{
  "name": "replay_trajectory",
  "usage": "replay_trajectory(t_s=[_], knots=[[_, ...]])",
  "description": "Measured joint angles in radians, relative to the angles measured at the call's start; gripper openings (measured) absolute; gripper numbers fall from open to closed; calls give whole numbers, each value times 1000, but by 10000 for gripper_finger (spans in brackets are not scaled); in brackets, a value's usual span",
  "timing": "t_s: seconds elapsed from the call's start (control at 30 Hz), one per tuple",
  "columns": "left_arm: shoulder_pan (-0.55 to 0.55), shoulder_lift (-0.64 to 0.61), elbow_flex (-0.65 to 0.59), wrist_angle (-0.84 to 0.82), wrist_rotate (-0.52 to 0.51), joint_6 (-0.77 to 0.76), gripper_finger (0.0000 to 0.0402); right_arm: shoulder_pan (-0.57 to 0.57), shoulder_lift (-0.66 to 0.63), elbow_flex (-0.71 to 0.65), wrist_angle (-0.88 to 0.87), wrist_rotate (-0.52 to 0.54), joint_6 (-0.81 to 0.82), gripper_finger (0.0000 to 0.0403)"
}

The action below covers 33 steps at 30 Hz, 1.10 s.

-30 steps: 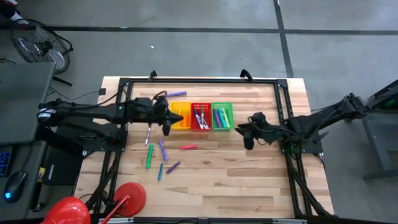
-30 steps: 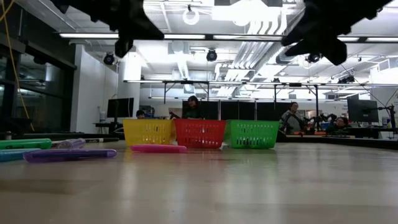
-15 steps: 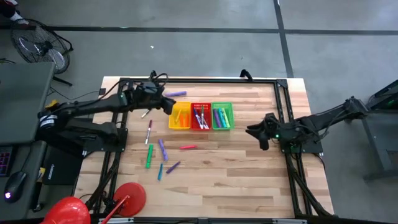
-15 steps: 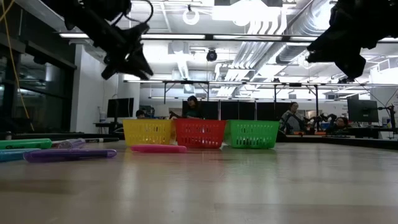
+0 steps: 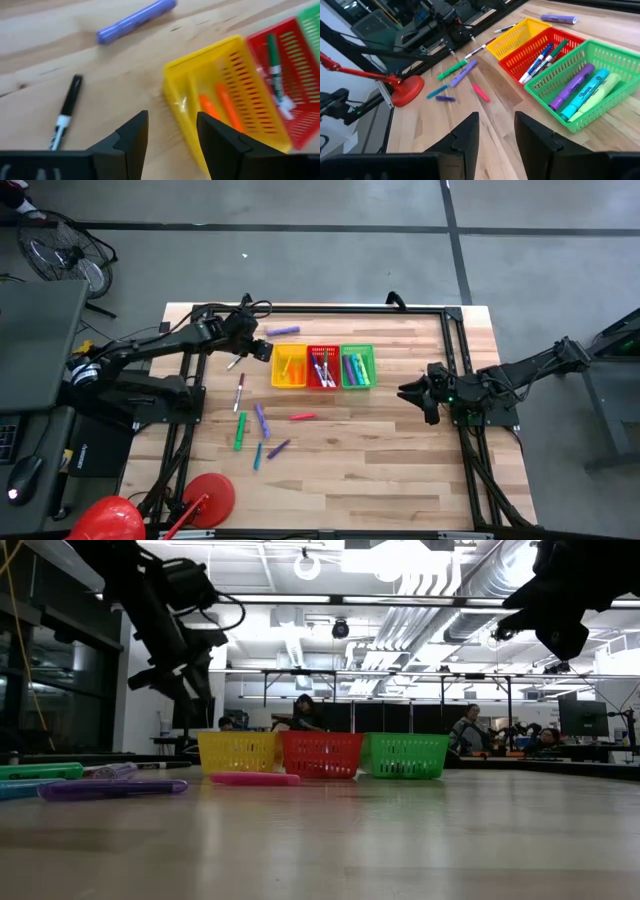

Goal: Pick & Place Markers
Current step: Put the black marker into the red bin

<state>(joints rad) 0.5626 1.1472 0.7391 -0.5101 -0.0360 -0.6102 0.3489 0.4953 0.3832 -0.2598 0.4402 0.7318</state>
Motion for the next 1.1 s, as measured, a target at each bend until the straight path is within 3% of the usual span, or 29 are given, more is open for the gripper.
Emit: replay_trajectory(t_s=[0.17,0.5,0.8,1.1], knots=[[44,78,45,-125,-8,9,166,0,0,0,0,-16,0,113],[80,309,215,-424,-96,190,166,0,0,0,-1,-31,0,113],[130,450,224,-430,-74,221,167,0,0,1,4,-39,3,113],[199,454,224,-416,-61,352,167,0,0,1,35,-44,4,113]])
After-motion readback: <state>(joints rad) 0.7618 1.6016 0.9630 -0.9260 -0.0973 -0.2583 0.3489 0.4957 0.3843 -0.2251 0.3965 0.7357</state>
